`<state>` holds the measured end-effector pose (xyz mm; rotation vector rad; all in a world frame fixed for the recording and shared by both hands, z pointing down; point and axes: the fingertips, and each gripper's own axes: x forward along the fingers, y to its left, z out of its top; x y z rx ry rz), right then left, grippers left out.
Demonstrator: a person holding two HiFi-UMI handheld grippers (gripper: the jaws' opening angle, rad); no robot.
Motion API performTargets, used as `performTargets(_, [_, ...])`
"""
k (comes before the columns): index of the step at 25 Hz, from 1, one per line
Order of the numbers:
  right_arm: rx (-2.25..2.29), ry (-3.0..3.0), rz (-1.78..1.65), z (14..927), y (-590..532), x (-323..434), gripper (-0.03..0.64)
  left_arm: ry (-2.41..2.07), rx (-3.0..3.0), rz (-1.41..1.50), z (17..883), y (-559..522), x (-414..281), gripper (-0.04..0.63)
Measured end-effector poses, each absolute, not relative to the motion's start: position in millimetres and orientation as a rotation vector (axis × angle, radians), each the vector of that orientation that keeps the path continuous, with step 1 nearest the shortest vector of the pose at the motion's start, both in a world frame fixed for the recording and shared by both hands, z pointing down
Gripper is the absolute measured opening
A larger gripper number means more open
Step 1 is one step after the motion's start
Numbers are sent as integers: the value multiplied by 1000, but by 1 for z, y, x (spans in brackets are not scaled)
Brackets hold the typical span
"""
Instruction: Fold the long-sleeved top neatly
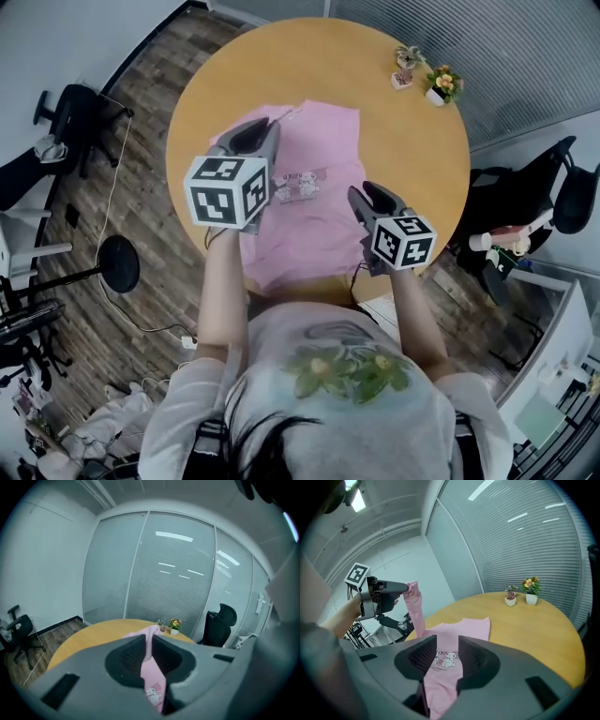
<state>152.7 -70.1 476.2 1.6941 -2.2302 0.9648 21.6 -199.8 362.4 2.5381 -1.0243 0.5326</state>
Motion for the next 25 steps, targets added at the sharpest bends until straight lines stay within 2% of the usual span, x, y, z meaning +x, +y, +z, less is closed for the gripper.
performTargets(13, [1625, -2207, 988, 496, -73, 178, 153, -922, 2438, 663, 453, -197, 110, 44])
performTargets(25, [1564, -2166, 1035, 522, -84, 194, 153, -875, 2312, 768, 546, -196, 155, 44])
